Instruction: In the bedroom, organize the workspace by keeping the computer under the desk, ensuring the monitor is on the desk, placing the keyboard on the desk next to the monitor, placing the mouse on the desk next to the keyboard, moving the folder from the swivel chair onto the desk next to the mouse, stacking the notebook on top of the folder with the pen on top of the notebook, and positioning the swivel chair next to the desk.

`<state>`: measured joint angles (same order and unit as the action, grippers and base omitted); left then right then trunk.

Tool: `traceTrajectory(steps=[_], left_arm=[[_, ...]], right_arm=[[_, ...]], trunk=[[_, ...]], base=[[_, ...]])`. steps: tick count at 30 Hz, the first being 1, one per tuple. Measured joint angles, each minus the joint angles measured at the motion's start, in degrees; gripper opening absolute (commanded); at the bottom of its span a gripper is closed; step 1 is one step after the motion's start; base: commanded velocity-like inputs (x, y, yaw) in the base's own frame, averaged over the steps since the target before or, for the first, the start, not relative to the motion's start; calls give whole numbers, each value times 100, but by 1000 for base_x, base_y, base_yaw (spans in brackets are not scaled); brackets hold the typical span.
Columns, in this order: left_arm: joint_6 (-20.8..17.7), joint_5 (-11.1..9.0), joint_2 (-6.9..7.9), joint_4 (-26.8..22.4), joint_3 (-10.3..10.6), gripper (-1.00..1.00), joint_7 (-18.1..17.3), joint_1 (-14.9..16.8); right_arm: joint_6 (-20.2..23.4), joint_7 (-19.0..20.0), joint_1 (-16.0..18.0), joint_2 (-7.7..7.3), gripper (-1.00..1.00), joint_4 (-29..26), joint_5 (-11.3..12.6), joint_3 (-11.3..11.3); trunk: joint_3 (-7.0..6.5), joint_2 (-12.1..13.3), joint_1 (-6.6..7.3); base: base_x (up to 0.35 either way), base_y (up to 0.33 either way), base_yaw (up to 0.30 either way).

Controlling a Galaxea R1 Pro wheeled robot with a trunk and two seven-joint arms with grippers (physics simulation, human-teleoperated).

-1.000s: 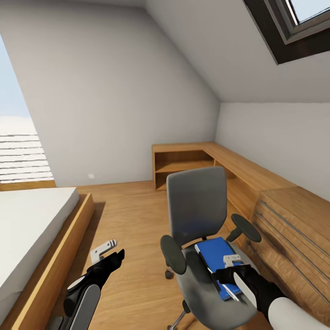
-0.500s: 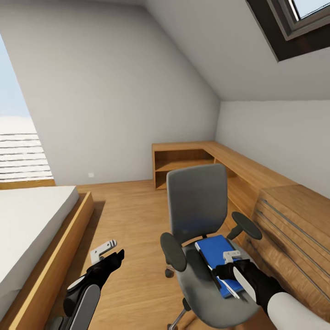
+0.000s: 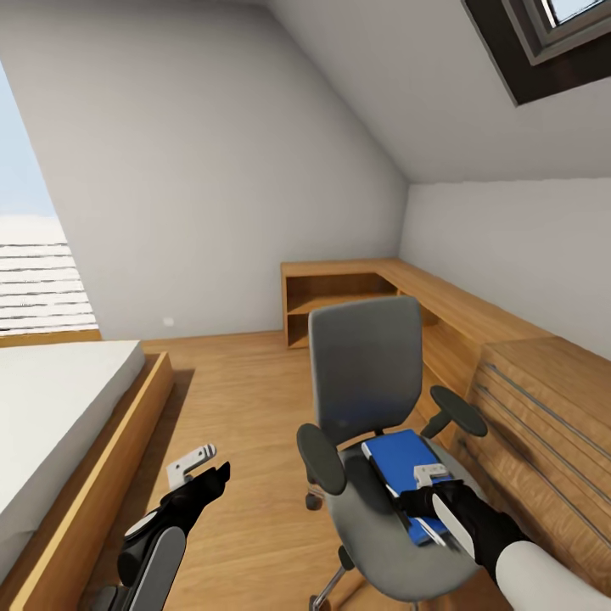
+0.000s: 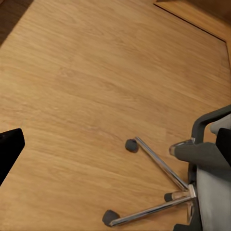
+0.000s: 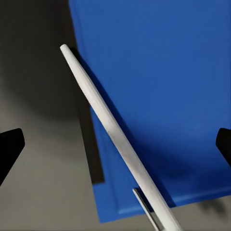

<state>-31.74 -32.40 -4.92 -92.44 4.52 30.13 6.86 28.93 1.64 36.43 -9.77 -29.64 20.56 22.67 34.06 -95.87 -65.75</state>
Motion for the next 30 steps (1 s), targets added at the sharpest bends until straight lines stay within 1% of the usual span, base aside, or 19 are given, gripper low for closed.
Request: traceTrajectory(steps=[6,26,28,30], left_arm=[[0,-2,0,5,0,100,2,1],[0,-4,0,14,0,100,-1,1],[0,-11,-52,24,-17,100,14,-14],[0,-9,-54,24,-17,100,14,-14]], right_arm=[[-1,0,0,0,100,2,0,0],[-5,8,0,10,100,-6,16,-5],[-38,-33,26,67,100,-71,-5,-13],[-37,-33,26,68,100,-135,-8,-13]], trunk=[[108,-241,-132],[108,-242,-133],[108,-242,-133],[108,-242,-133]], base=[[0,0,0],[0,0,0],[0,0,0],[0,0,0]])
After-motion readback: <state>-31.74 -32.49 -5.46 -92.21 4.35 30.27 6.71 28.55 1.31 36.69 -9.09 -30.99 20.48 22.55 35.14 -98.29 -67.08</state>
